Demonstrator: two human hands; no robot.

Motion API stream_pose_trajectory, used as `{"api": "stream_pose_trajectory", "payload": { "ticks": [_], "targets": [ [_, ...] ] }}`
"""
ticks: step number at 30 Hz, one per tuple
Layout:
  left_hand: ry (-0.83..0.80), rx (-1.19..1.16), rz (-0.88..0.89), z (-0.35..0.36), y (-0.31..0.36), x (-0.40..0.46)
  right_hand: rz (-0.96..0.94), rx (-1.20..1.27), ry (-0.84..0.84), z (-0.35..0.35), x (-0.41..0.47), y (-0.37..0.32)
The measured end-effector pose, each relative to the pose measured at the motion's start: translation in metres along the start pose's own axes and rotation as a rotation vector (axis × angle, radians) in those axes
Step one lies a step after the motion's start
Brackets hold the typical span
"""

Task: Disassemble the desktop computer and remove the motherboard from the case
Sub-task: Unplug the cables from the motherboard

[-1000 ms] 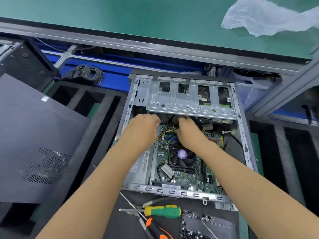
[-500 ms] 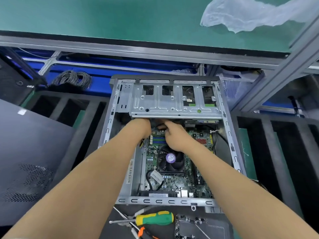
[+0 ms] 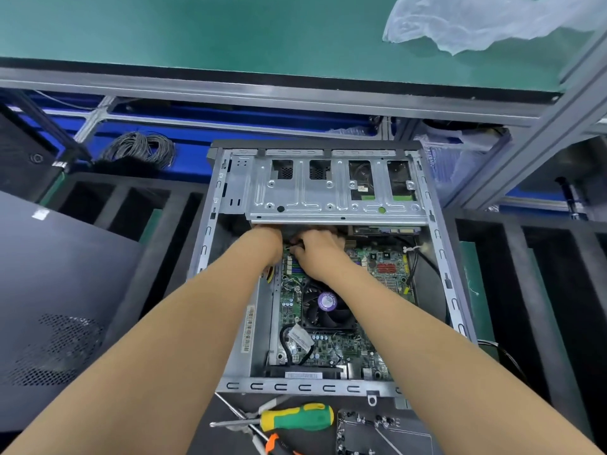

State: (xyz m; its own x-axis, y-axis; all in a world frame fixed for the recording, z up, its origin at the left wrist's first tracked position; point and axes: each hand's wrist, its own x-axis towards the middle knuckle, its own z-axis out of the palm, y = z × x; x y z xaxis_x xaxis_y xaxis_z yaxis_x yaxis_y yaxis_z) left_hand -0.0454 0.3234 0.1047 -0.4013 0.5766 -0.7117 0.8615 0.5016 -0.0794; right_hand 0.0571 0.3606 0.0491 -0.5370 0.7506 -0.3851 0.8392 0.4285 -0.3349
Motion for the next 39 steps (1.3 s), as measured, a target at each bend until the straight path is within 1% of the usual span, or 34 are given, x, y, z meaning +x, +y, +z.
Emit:
{"api": "stream_pose_trajectory", "payload": {
  "ticks": [2,3,5,8,10,11,14,15,18,22,26,28,33,39],
  "targets": [
    [-0.05,0.014,0.077,-0.001,-0.008,0.0,0.047,-0.03,-0.015,0.001,0.004,-0.003],
    [-0.049,0.014,0.13,-0.001,-0.011,-0.001,0.055,-0.04,-0.021,0.002,0.006,-0.004],
    [0.017,-0.064,0.167,-0.003,-0.018,-0.009,0.056,-0.078,-0.046,0.001,0.008,-0.007],
    [0.049,-0.156,0.212,-0.006,-0.025,-0.021,0.047,-0.139,-0.093,0.001,0.011,-0.01],
    [0.061,-0.218,0.261,-0.002,-0.033,-0.029,0.041,-0.118,-0.136,-0.001,0.011,-0.009],
    [0.092,-0.264,0.271,0.001,-0.037,-0.034,0.041,-0.1,-0.149,-0.001,0.011,-0.008],
    [0.287,-0.406,0.232,0.014,-0.043,-0.045,0.033,-0.067,-0.139,-0.001,0.012,-0.009],
    [0.355,-0.416,0.21,0.018,-0.041,-0.047,0.03,-0.071,-0.14,-0.001,0.012,-0.011],
    [0.515,-0.369,0.138,0.03,-0.035,-0.047,0.049,-0.102,-0.181,-0.002,0.014,-0.017],
    [0.687,-0.375,0.118,0.041,-0.033,-0.043,0.056,-0.163,-0.25,-0.006,0.017,-0.026],
    [0.721,-0.379,0.128,0.043,-0.033,-0.041,0.047,-0.228,-0.256,-0.006,0.018,-0.036],
    [0.72,-0.382,0.127,0.043,-0.033,-0.04,0.059,-0.214,-0.248,-0.004,0.017,-0.038],
    [0.723,-0.375,0.132,0.042,-0.034,-0.041,0.086,-0.15,-0.141,0.005,0.013,-0.036],
    [0.723,-0.386,0.125,0.042,-0.034,-0.04,0.101,-0.142,-0.154,0.006,0.009,-0.038]
  ]
}}
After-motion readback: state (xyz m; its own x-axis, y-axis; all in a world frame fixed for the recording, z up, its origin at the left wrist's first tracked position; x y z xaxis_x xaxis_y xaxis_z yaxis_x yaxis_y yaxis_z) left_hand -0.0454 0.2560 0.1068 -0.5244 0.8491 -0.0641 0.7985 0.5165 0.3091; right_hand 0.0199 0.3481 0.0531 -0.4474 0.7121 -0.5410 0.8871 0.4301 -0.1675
